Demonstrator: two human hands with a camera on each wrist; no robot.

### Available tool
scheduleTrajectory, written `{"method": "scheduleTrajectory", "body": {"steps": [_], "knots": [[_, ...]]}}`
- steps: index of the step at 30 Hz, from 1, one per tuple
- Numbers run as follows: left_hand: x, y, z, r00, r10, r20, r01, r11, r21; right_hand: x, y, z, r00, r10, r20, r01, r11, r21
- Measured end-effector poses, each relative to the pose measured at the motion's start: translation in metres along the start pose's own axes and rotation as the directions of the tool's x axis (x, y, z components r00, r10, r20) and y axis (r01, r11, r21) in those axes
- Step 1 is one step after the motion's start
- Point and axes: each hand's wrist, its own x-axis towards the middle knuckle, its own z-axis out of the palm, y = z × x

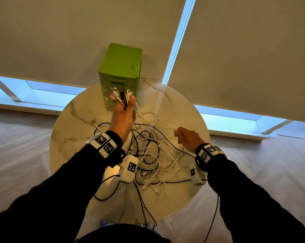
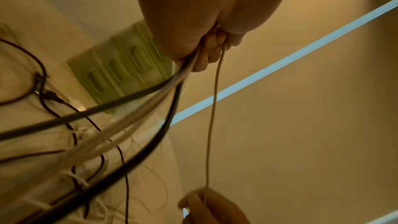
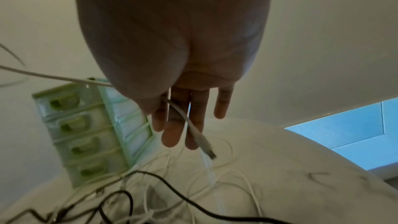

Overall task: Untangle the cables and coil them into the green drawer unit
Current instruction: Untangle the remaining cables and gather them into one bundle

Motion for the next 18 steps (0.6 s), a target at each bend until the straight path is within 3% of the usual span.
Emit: {"method": "scheduleTrajectory", "body": {"steps": [3,5,9,14,16,18], "knots": [[-0.015,-0.003,0.029,0.994,-0.023,0.111,0.027,0.999,-0.038,-0.019,-0.002,-0.016,0.997,-0.061,-0.035,0.068,0.970,0.235],[-0.025,-0.005,0.051,0.984,-0.027,0.175,0.035,0.999,-0.041,-0.039,-0.012,-0.029,0.991,-0.136,0.006,0.128,0.942,0.309],[-0.050,-0.010,0.097,0.954,-0.038,0.296,0.023,0.998,0.054,-0.085,-0.027,-0.046,0.972,-0.228,0.060,0.201,0.935,0.292],[-0.075,-0.017,0.135,0.895,-0.054,0.443,0.003,0.993,0.116,-0.136,-0.011,-0.060,0.982,-0.124,-0.139,0.163,0.933,0.319],[-0.080,-0.022,0.145,0.870,-0.094,0.483,0.051,0.993,0.102,-0.151,0.008,-0.065,0.966,-0.042,-0.256,0.121,0.946,0.300],[-0.086,-0.026,0.153,0.850,-0.167,0.500,0.149,0.986,0.076,-0.168,0.035,-0.064,0.943,0.093,-0.319,-0.010,0.968,0.252]]}}
